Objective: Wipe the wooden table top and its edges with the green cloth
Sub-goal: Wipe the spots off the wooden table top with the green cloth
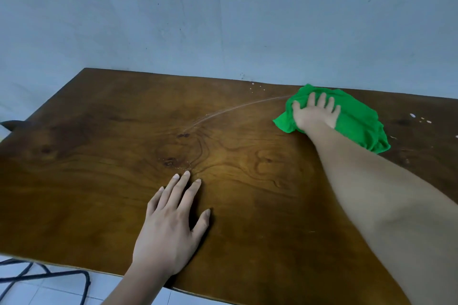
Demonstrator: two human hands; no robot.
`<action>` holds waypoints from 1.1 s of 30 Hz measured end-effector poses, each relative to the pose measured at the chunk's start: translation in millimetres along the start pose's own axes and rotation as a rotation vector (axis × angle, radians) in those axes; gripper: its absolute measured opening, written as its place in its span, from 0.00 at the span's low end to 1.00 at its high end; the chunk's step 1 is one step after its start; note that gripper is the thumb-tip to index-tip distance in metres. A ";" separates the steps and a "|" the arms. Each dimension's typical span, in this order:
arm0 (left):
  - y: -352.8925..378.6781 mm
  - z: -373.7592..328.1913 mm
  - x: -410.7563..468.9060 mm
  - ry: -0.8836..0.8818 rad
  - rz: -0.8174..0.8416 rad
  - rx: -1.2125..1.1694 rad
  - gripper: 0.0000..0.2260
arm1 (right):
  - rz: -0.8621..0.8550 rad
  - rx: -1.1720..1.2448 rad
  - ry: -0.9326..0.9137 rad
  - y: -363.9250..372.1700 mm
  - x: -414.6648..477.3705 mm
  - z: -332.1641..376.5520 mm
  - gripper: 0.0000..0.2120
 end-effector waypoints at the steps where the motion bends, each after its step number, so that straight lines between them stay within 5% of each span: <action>1: 0.1 -0.3 0.3 -0.003 0.003 0.002 0.36 | -0.010 -0.015 -0.056 -2.5 -5.8 28.2 0.40; 6: -0.1 -1.2 0.0 0.004 0.001 0.000 0.36 | -0.054 -0.084 -0.380 -10.4 -70.8 183.9 0.41; 10: -1.4 -0.5 -0.1 0.006 -0.004 0.011 0.35 | -0.106 -0.147 -0.815 -10.7 -155.5 285.1 0.39; 15: -3.1 -2.5 0.7 0.008 -0.009 0.005 0.35 | -0.123 -0.176 -1.155 -8.7 -174.6 291.1 0.37; 27: -3.8 -2.1 -0.3 0.004 -0.014 -0.015 0.35 | -0.081 -0.056 -0.446 -18.0 23.7 56.5 0.40; 33: -2.5 -3.4 0.3 0.000 0.002 0.006 0.36 | -0.033 -0.022 -0.166 -10.2 14.2 75.6 0.38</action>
Point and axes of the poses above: each hand's wrist, its own x-axis towards the middle knuckle, its own y-axis out of the palm, z = x × y, the point moved 9 cm from there along x, towards the middle knuckle, and after that the axes turned 14 degrees about -x, right-handed, at the moved point
